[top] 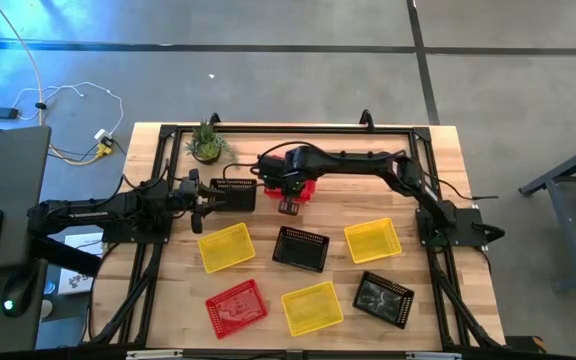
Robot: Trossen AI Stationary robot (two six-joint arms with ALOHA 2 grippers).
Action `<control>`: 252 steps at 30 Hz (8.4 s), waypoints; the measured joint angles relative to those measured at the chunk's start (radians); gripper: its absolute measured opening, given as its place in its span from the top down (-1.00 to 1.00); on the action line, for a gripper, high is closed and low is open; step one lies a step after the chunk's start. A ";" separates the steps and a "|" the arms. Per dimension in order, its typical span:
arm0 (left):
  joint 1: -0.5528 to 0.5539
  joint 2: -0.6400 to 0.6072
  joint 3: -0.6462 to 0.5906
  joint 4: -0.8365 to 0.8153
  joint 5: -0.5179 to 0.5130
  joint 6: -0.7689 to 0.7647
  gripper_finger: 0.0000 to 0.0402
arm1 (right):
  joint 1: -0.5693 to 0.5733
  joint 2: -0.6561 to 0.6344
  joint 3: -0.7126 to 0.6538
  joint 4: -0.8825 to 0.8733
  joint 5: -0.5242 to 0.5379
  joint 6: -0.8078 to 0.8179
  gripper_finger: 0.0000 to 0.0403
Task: Stack baskets by color
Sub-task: Stack the top right red bin on top of the top left red basket, then stack the red basket on top of the other red baskets
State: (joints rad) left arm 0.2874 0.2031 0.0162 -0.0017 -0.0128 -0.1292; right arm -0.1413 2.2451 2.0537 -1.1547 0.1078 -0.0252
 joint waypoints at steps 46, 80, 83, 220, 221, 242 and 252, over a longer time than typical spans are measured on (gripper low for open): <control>0.000 0.127 0.311 -0.292 0.005 -0.035 0.35 | -0.004 0.044 0.260 -0.069 0.223 -0.141 0.41; -0.508 0.918 0.882 -0.769 0.083 -0.589 0.35 | -0.202 -0.048 0.284 -0.109 0.309 -0.150 0.41; -0.569 0.958 0.882 -0.766 0.083 -0.666 0.35 | -0.207 -0.048 0.284 -0.112 0.309 -0.119 0.41; 0.267 1.209 1.109 -0.312 -0.115 0.673 1.00 | -0.383 -0.189 0.301 -0.152 0.256 0.052 0.41; 0.275 1.209 1.109 -0.293 -0.101 0.689 1.00 | -0.383 -0.189 0.301 -0.146 0.256 0.052 0.41; 0.315 1.307 1.127 -0.270 0.091 0.714 1.00 | -0.448 -0.188 0.301 -0.208 0.150 0.072 0.41; 0.342 1.514 1.383 -0.504 0.091 0.735 1.00 | -0.461 -0.188 0.301 -0.277 0.177 0.092 0.41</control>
State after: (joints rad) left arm 0.6290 1.7168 1.3990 -0.5053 0.0785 0.6057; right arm -0.6021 2.0571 2.3550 -1.4316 0.2848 0.0667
